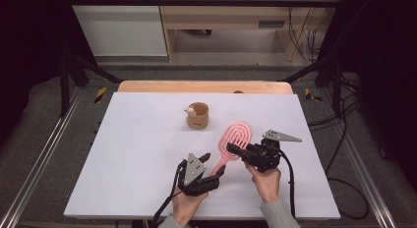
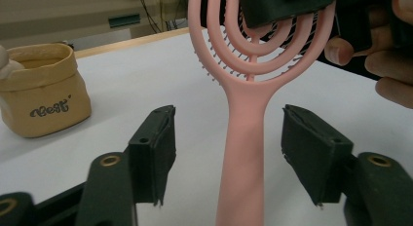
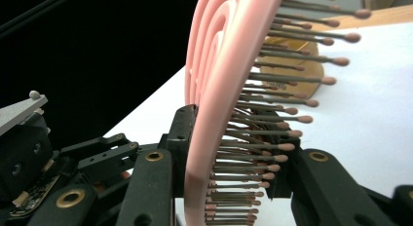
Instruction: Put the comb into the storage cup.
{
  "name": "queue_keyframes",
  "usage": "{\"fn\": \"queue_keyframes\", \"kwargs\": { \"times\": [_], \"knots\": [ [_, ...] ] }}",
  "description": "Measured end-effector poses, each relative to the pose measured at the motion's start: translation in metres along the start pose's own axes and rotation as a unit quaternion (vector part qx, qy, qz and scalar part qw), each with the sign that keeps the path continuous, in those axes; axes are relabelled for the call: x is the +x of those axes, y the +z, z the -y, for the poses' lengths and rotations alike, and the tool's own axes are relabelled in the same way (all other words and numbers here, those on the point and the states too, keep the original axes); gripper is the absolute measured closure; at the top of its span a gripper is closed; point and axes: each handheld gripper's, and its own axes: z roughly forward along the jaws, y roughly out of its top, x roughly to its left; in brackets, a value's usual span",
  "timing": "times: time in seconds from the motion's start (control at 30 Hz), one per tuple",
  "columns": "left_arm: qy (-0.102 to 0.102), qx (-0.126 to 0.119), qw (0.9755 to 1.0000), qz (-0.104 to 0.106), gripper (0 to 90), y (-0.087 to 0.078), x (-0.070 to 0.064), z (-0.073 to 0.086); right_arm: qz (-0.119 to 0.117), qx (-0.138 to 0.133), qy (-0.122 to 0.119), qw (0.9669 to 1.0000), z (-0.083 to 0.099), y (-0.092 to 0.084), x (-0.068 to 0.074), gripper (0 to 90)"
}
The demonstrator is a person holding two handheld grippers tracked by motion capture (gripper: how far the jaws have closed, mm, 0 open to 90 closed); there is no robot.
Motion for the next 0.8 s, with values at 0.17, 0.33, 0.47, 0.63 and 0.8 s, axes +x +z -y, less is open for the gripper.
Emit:
{"fn": "queue_keyframes", "kwargs": {
  "times": [0.17, 0.33, 0.47, 0.63, 0.8],
  "knots": [
    [-0.003, -0.006, 0.9999, 0.014, 21.7, -0.004, 0.005, -0.004, 0.012, -0.012, -0.004, 0.9998, -0.004, -0.006, -0.001, 63.8],
    [-0.011, -0.008, 0.9996, 0.023, 12.8, -0.006, 0.012, -0.007, 0.022, -0.023, -0.008, 0.9995, -0.006, -0.011, -0.002, 63.8],
    [-0.020, -0.009, 0.9994, 0.025, 6.7, -0.009, 0.018, -0.010, 0.028, -0.029, -0.013, 0.9991, -0.009, -0.015, -0.004, 63.8],
    [-0.021, -0.008, 0.9992, 0.034, 4.3, -0.012, 0.027, -0.012, 0.040, -0.034, -0.022, 0.9984, -0.012, -0.020, -0.003, 63.8],
    [-0.023, -0.003, 0.9990, 0.038, 4.2, -0.014, 0.035, -0.014, 0.042, -0.037, -0.021, 0.9982, -0.015, -0.022, -0.004, 63.8]
  ]
}}
